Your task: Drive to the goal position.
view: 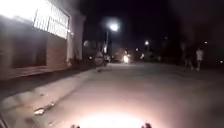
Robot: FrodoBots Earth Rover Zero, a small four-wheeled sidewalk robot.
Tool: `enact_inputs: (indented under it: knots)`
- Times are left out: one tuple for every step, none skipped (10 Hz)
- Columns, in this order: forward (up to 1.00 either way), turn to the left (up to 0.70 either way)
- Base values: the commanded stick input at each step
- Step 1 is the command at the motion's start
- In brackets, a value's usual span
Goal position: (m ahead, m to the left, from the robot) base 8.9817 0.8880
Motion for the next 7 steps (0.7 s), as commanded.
enact_inputs:
  knots:
    - [0.7,0.0]
    - [0.7,0.0]
    - [0.7,0.0]
    - [0.7,0.0]
    - [0.7,0.0]
    - [0.7,0.0]
    - [0.7,0.0]
